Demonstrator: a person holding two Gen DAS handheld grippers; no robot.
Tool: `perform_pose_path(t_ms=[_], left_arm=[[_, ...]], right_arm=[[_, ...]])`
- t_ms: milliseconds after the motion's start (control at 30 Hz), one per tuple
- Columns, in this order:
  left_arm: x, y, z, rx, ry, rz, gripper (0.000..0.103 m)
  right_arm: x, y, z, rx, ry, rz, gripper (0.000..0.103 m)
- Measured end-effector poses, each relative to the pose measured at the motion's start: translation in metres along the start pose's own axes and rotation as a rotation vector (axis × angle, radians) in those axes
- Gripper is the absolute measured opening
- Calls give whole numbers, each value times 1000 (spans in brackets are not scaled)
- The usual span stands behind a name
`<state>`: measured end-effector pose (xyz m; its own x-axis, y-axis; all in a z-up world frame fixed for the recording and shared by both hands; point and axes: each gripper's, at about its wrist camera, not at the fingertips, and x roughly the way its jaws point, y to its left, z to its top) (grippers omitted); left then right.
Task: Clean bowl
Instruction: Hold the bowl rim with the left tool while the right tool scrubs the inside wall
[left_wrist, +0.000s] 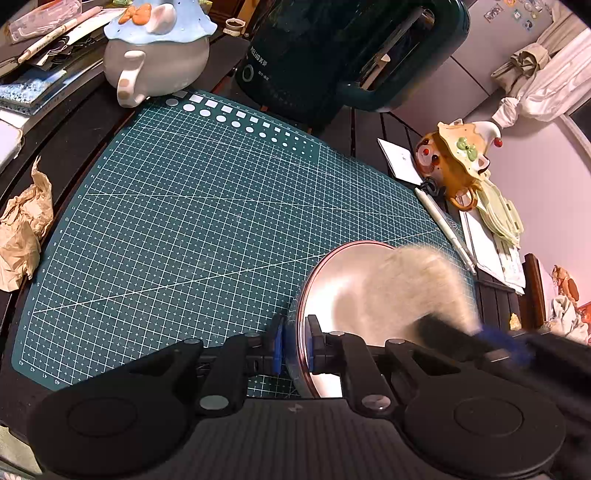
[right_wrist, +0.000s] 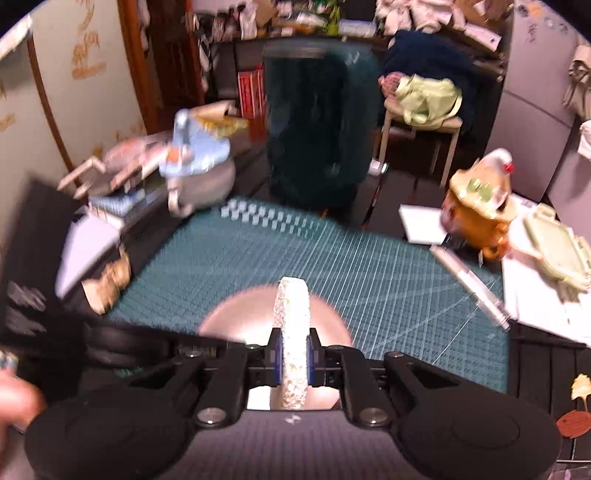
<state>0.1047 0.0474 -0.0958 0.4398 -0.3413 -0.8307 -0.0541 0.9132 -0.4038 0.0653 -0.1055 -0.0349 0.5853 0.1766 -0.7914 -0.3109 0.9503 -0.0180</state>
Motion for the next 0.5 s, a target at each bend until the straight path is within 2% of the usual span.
perform_pose_path(t_ms=[500], left_arm=[[0, 1, 0, -4, 4, -4, 12]], right_arm=[[-18, 0, 2, 35, -42, 51, 11]])
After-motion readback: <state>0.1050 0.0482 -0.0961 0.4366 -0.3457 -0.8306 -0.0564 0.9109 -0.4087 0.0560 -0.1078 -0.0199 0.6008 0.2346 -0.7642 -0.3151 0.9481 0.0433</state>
